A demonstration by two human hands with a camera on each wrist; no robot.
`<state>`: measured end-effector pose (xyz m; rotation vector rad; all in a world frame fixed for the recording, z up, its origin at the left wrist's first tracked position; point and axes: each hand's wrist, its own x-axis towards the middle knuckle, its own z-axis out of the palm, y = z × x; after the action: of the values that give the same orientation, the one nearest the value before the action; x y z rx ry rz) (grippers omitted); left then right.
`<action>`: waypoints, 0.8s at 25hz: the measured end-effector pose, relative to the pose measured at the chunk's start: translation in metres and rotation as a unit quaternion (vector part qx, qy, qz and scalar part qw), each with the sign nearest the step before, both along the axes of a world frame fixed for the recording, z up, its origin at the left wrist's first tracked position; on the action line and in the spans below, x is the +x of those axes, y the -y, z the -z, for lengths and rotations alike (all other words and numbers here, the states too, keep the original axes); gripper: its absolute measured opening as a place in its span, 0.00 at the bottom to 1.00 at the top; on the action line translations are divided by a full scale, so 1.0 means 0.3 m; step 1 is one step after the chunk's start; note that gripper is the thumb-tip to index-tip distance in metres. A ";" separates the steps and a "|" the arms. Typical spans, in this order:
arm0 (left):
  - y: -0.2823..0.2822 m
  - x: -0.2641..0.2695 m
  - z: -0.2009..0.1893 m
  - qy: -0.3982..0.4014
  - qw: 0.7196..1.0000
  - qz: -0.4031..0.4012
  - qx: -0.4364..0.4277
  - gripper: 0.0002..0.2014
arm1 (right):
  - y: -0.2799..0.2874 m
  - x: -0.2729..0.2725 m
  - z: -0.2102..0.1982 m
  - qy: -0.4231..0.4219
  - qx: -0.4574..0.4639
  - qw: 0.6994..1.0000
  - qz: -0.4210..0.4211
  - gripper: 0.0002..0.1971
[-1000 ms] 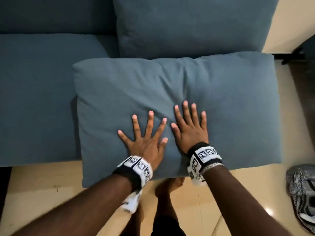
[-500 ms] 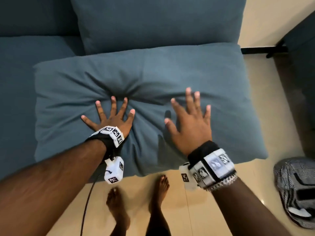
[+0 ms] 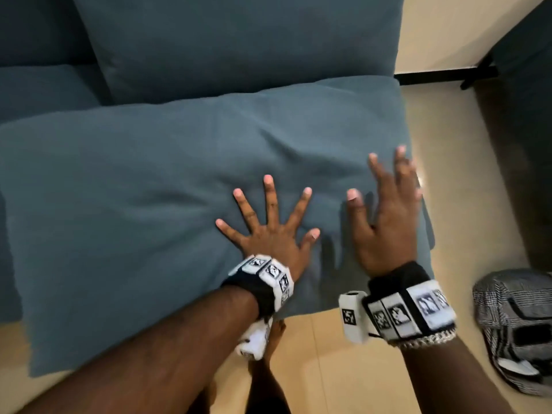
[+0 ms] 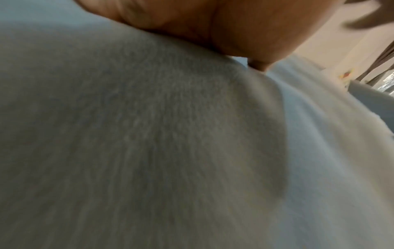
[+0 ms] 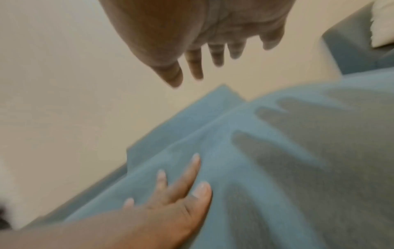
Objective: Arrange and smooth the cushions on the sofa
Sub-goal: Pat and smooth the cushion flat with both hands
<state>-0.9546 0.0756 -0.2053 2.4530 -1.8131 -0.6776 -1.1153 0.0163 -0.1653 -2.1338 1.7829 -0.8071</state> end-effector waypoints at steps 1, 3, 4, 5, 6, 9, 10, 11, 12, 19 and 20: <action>0.059 0.014 0.027 0.000 1.000 -0.026 0.013 0.37 | 0.021 -0.052 0.008 0.004 -0.043 0.999 0.032 0.30; 0.165 0.057 0.053 0.019 0.998 -0.035 0.042 0.34 | 0.048 -0.087 0.094 -0.123 0.022 0.992 0.012 0.32; 0.193 0.066 0.046 0.024 0.997 -0.031 0.065 0.33 | 0.047 -0.097 0.152 -0.189 0.098 0.976 -0.038 0.35; 0.219 0.065 0.046 0.024 0.996 -0.025 0.084 0.33 | 0.068 -0.131 0.187 -0.212 0.154 0.962 -0.072 0.36; 0.230 0.068 0.049 0.030 0.995 -0.023 0.094 0.33 | 0.098 -0.155 0.172 -0.199 0.160 0.963 -0.082 0.35; 0.218 0.060 0.053 0.040 0.995 -0.029 0.091 0.32 | 0.154 -0.242 0.018 0.016 -0.035 0.998 0.040 0.27; 0.218 0.058 0.062 0.039 0.996 -0.027 0.080 0.32 | 0.133 -0.265 0.003 0.060 -0.108 0.988 0.090 0.27; 0.217 0.062 0.068 0.039 0.996 -0.027 0.078 0.32 | 0.104 -0.275 0.039 0.069 -0.121 0.986 0.097 0.28; 0.225 0.069 0.069 0.037 0.996 -0.030 0.081 0.32 | 0.058 -0.249 0.106 0.034 -0.084 0.992 0.091 0.30; 0.244 0.101 0.061 0.004 0.995 -0.011 0.099 0.32 | -0.057 -0.195 0.022 0.093 -0.099 0.989 0.063 0.23; 0.234 0.103 0.064 -0.001 0.996 -0.006 0.090 0.32 | -0.085 -0.167 0.014 0.108 -0.159 0.979 0.068 0.23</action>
<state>-0.9236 0.0055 -0.2245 2.5683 -1.8090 -0.8790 -1.1653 0.0417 -0.1693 -2.0212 1.7967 -1.3850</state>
